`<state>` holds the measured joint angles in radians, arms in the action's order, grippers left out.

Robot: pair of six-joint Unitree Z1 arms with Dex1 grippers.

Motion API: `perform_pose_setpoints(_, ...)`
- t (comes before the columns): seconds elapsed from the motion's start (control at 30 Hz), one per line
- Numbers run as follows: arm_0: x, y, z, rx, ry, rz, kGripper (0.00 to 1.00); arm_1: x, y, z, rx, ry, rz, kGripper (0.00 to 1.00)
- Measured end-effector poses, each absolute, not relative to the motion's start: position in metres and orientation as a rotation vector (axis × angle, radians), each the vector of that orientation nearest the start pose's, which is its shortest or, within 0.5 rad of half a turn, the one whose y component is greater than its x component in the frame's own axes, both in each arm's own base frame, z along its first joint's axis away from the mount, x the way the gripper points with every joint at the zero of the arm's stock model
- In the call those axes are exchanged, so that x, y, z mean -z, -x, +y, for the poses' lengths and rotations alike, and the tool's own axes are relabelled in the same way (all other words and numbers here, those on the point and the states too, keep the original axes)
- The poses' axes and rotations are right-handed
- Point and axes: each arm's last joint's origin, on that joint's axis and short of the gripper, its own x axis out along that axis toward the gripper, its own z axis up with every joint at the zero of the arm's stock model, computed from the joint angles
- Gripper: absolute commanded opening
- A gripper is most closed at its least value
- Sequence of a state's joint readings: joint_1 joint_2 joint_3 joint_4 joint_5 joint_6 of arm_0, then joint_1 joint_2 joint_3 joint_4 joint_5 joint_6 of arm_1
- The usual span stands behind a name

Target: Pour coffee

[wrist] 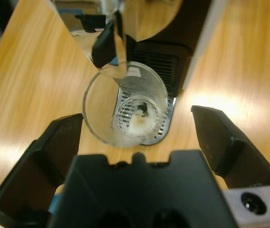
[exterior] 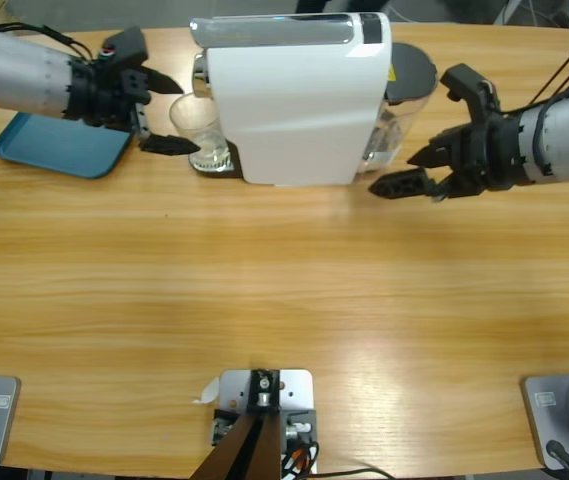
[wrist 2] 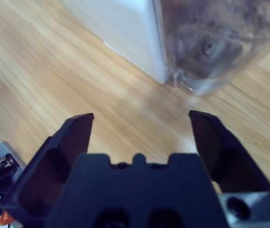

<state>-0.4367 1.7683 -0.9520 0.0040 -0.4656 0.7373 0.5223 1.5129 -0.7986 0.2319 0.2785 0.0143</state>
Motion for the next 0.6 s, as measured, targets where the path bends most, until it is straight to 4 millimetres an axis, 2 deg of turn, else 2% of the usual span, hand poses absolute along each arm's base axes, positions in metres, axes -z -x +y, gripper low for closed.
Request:
perform_pose_setpoints(0.03,-0.248,-0.291,-0.160,1.106,-0.638,0.493,1.000,-0.265,-0.213,0.137,-0.716,0.115,0.976,0.027)
perform_pose_setpoints(0.07,-0.253,-0.286,-0.156,1.085,-0.646,0.506,1.000,-0.273,-0.216,0.137,-0.701,0.120,0.981,0.000)
perform_pose_setpoints(0.17,-0.263,-0.267,-0.148,1.031,-0.660,0.598,0.996,-0.310,-0.232,0.135,-0.653,0.114,0.952,0.000)
perform_pose_setpoints(0.27,-0.263,-0.239,-0.140,0.989,-0.653,0.708,0.992,-0.359,-0.250,0.133,-0.576,0.122,0.860,0.000)
perform_pose_setpoints(0.37,-0.263,-0.210,-0.130,0.961,-0.626,0.752,0.991,-0.408,-0.266,0.136,-0.542,0.116,0.775,0.000)
perform_pose_setpoints(0.43,-0.265,-0.192,-0.123,0.948,-0.606,0.760,0.993,-0.434,-0.279,0.141,-0.544,0.111,0.748,0.000)
perform_pose_setpoints(0.5,-0.266,-0.177,-0.116,0.935,-0.582,0.771,0.996,-0.451,-0.291,0.148,-0.558,0.106,0.750,0.000)
perform_pose_setpoints(0.6,-0.264,-0.165,-0.109,0.898,-0.551,0.802,0.996,-0.462,-0.306,0.159,-0.590,0.110,0.773,0.000)
